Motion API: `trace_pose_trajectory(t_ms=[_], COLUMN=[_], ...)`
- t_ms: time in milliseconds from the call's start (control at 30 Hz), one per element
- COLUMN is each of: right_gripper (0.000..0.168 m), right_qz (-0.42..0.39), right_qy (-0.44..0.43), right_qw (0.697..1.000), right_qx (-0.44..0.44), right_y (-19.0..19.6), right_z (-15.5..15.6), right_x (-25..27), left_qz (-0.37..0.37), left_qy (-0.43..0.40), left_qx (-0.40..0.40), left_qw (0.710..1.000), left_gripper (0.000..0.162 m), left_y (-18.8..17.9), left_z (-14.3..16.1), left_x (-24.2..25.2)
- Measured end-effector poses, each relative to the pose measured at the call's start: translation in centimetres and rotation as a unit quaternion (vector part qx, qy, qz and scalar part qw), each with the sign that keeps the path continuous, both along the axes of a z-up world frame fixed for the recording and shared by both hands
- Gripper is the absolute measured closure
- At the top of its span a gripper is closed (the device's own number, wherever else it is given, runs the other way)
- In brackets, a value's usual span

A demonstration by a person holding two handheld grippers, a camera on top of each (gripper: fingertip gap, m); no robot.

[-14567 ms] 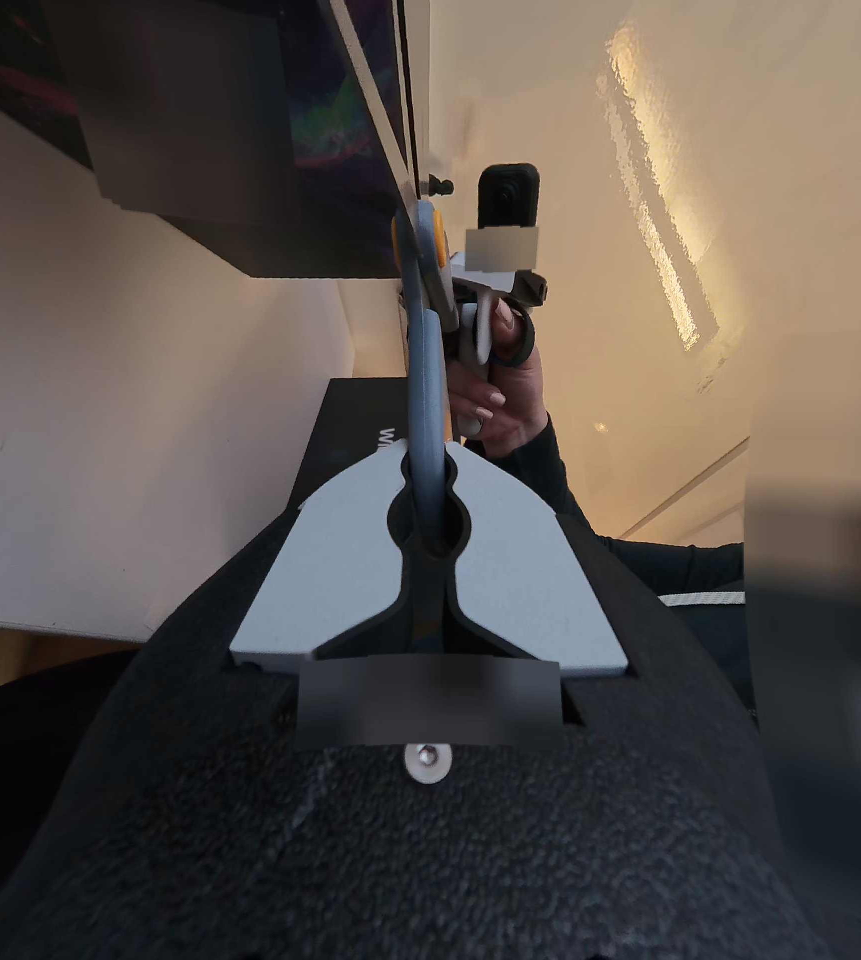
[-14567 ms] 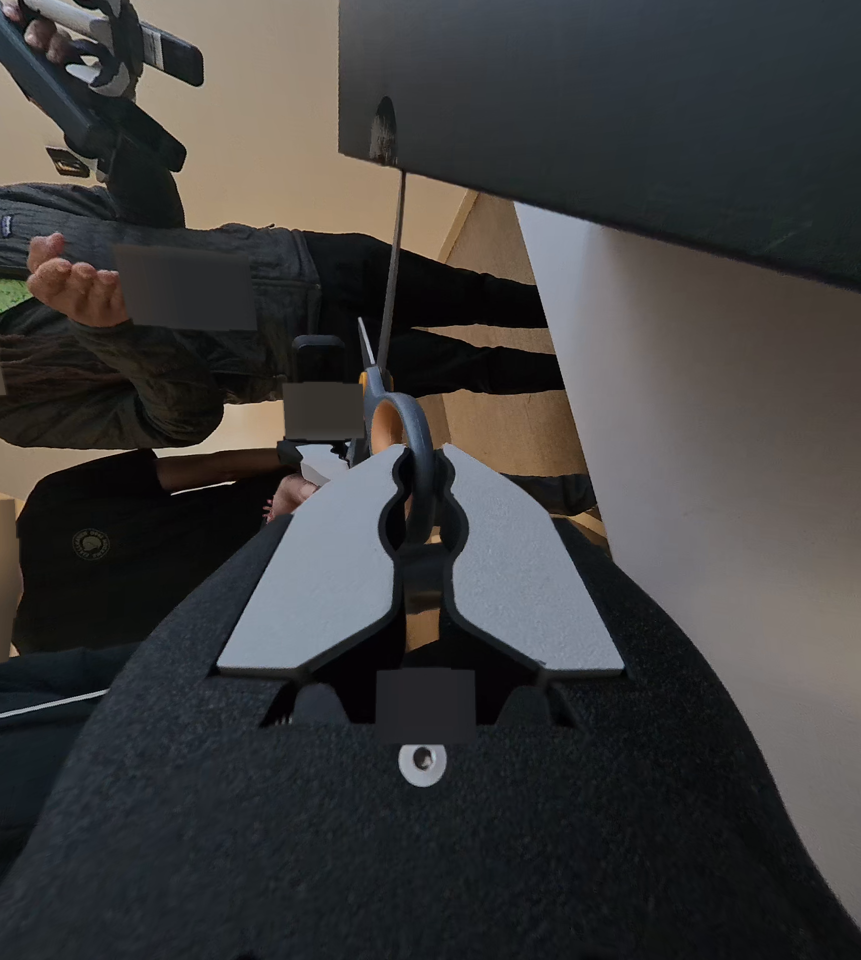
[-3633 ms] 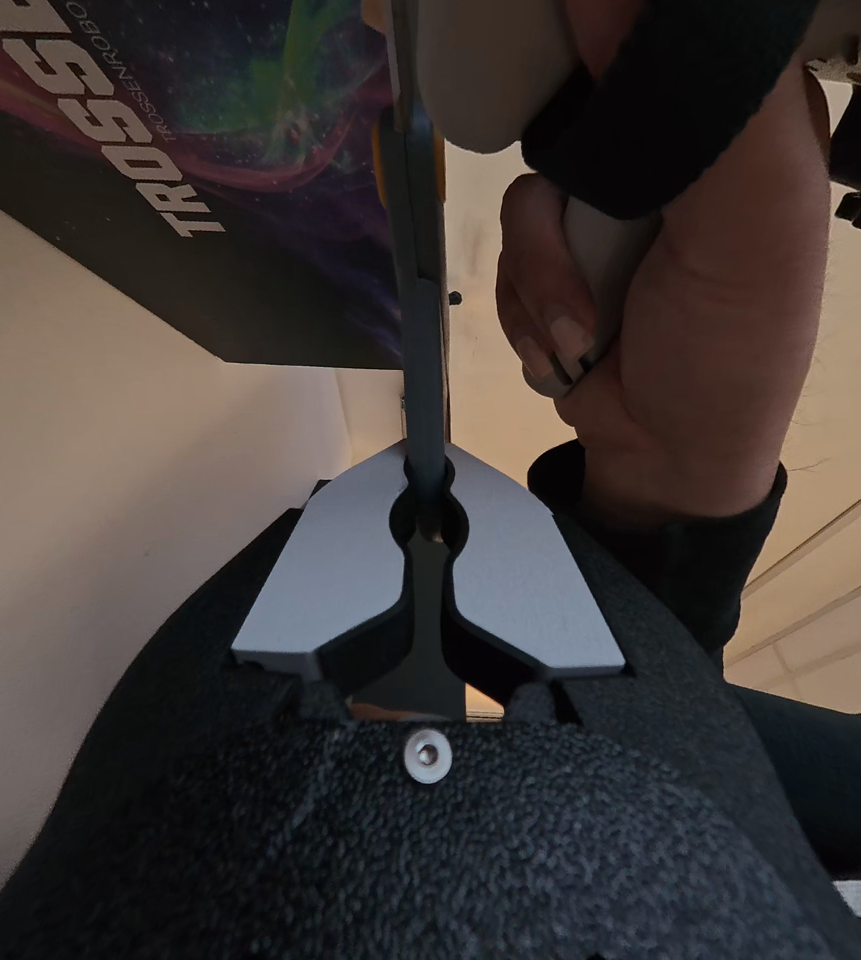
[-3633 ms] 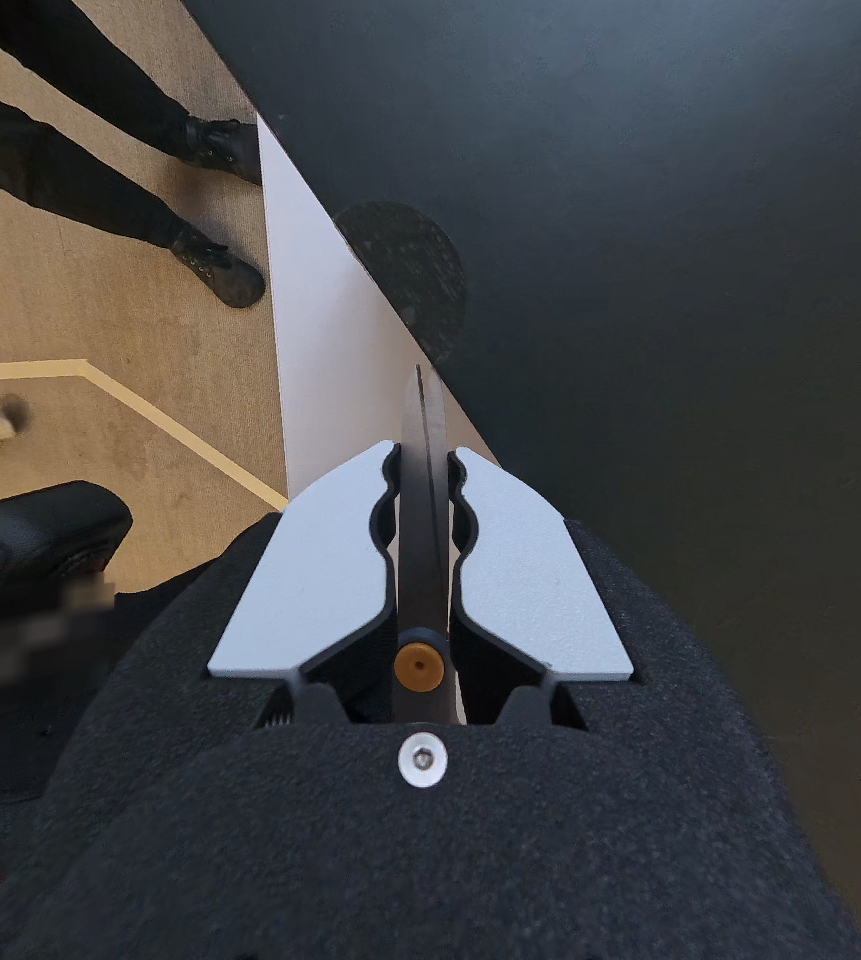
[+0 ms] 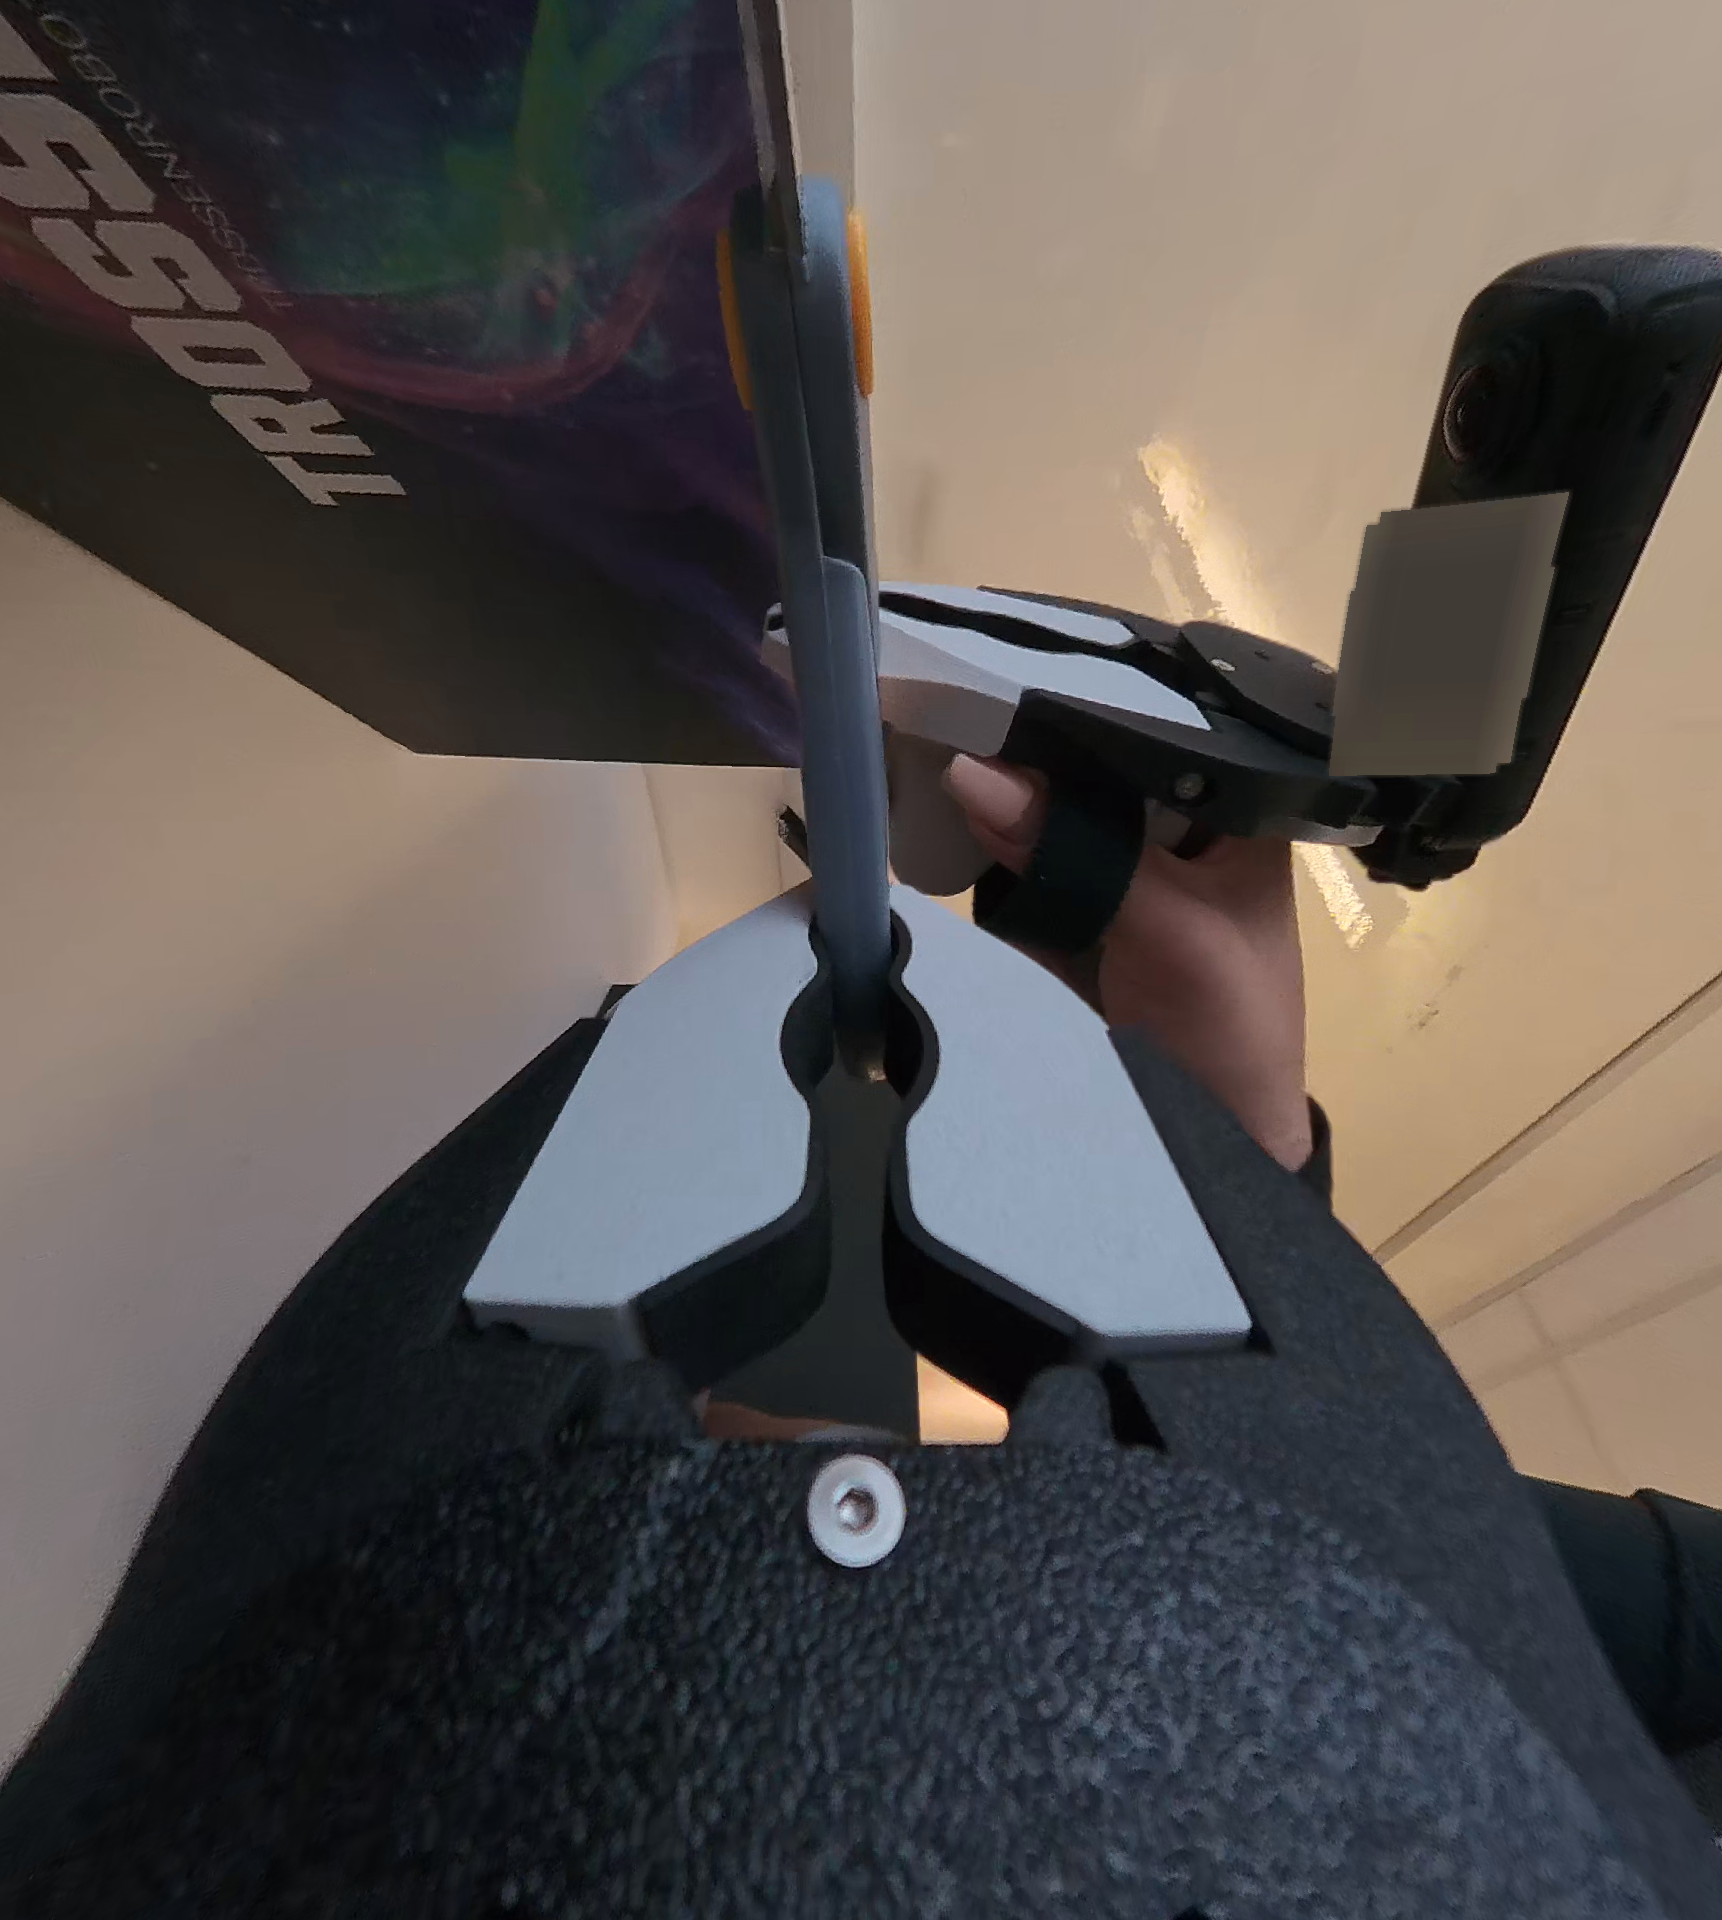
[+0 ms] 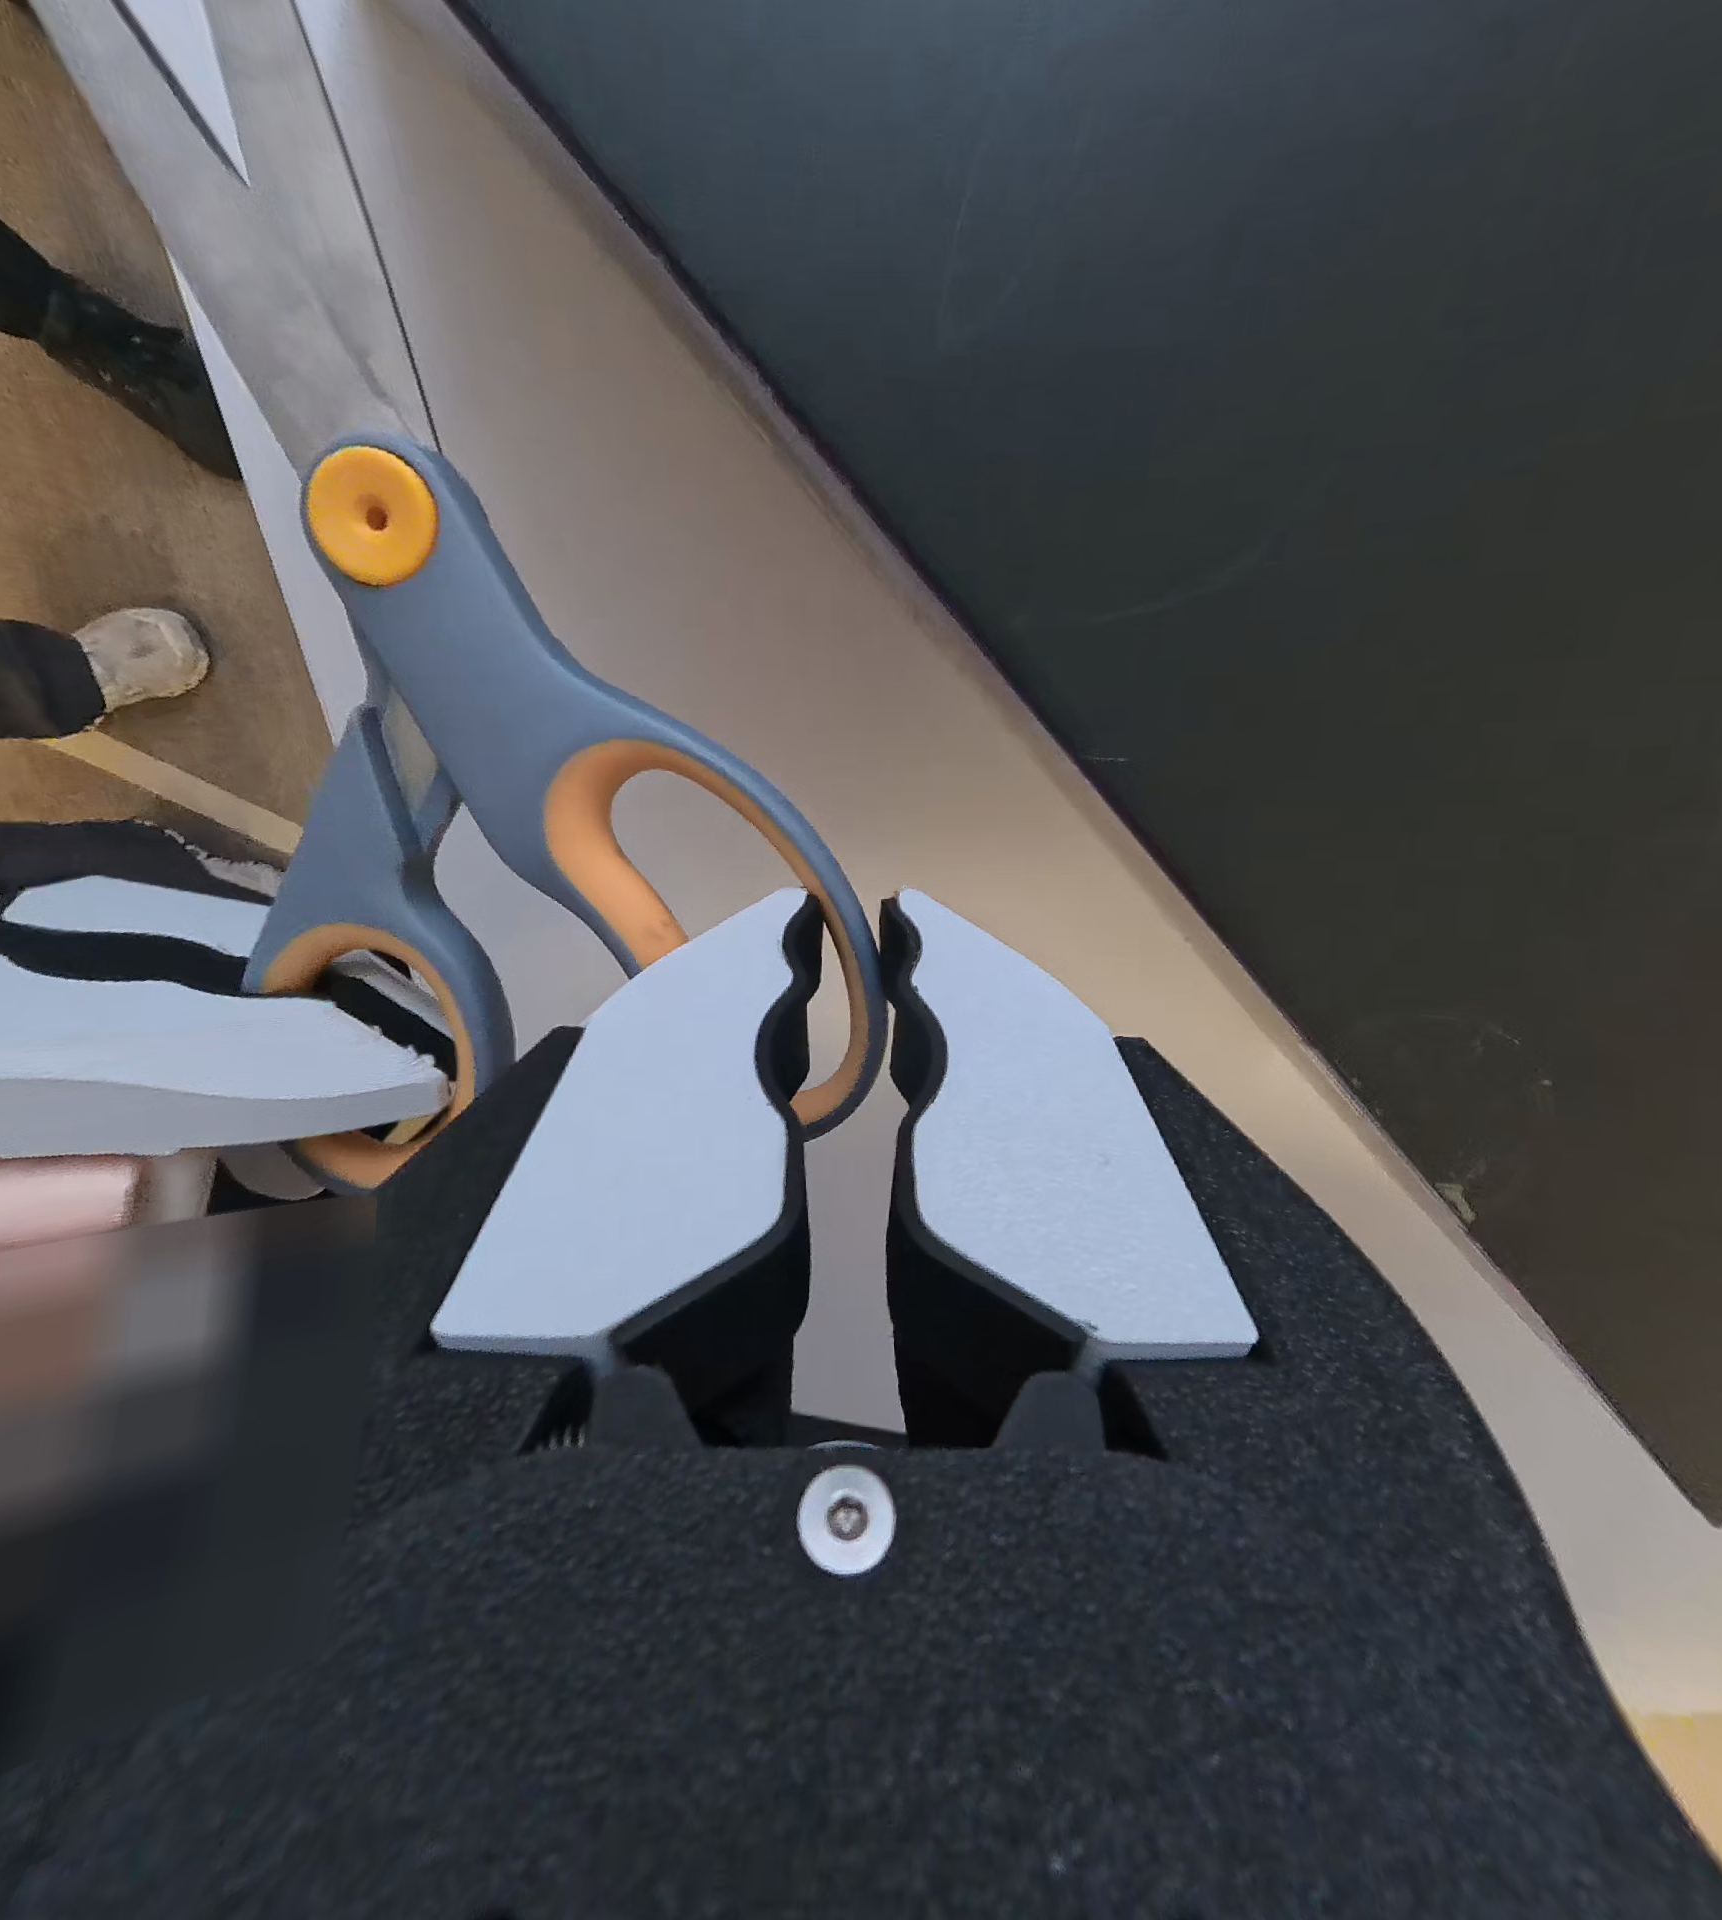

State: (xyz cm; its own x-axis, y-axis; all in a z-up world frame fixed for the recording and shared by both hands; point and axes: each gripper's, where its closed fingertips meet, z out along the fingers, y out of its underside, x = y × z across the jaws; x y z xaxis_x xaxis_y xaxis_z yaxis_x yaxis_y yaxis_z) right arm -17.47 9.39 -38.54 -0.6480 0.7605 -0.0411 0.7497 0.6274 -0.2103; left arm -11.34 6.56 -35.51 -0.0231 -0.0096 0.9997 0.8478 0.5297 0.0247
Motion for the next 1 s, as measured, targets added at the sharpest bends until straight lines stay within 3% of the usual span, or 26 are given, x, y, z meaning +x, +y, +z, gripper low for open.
trace_pose_trajectory(t_ms=[700,767,867,1000], right_gripper=[0.156,0.159,0.162,0.162], right_qz=[-0.017,-0.016,0.029,0.034], right_qy=[0.000,-0.007,0.049,0.014], right_qw=[0.999,0.996,0.998,0.997], right_qx=[-0.029,-0.088,-0.034,-0.073], right_y=[-0.6,-3.2,-4.8,-6.8], right_z=[-0.8,0.3,1.2,1.2], right_x=[-0.6,-0.7,-2.0,-1.7], left_qz=[0.020,0.065,0.057,0.078], left_qy=[0.001,0.012,0.024,0.016], left_qx=[-0.013,-0.004,-0.019,-0.017], left_qw=[1.000,0.998,0.998,0.997], left_gripper=[0.159,0.160,0.159,0.159], left_y=[-1.1,-2.8,-4.9,-6.1], left_z=[-1.2,-0.4,0.5,0.4], left_x=[-0.1,-2.2,-4.3,-3.6])
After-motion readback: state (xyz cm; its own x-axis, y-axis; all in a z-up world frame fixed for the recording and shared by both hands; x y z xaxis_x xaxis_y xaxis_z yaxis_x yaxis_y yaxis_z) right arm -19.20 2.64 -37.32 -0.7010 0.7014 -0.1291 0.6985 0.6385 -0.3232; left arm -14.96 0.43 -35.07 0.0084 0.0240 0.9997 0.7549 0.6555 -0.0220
